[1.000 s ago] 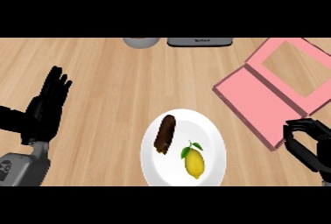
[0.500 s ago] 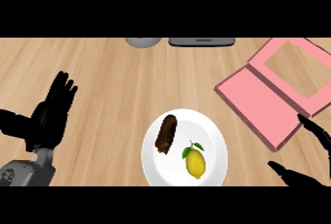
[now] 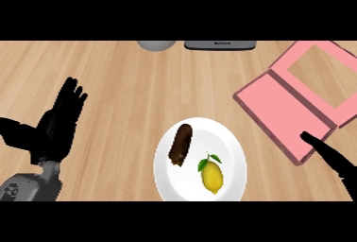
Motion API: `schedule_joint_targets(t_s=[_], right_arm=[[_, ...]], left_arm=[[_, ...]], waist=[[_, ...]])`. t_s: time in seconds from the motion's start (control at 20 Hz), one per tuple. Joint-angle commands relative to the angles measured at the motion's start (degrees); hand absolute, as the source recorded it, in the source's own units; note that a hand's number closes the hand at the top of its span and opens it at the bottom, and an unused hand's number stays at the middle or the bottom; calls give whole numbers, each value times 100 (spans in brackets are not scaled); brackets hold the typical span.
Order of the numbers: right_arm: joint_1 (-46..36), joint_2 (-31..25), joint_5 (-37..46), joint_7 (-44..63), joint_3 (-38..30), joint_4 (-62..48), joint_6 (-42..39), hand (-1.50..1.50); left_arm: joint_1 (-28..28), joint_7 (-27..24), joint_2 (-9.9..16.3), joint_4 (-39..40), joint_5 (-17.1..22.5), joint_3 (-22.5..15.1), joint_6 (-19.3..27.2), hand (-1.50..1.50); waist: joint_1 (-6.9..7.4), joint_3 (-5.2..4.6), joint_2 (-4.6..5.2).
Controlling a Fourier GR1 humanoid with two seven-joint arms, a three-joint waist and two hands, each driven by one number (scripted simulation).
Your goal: Pick the lemon from the plate and place it in the cardboard box
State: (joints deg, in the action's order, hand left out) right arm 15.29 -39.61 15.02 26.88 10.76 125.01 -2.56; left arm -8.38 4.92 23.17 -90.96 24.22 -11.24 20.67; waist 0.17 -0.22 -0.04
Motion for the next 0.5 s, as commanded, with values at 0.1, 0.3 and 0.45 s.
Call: schedule_joint_targets(t_s=[0.1,0.3,0.45], right_arm=[[-1238,621,-50,2008,884,660,-492,-150],[-1955,1145,-107,2647,1039,554,-758,-150],[-1709,1509,598,2990,1576,855,-719,-150]], left_arm=[[107,-230,-217,178,-114,93,-123,0],[285,-23,-140,-116,-236,200,-255,0],[75,198,-223,-85,-275,413,-248,0]], waist=[[46,13,16],[29,18,5],[-13,19,-1]])
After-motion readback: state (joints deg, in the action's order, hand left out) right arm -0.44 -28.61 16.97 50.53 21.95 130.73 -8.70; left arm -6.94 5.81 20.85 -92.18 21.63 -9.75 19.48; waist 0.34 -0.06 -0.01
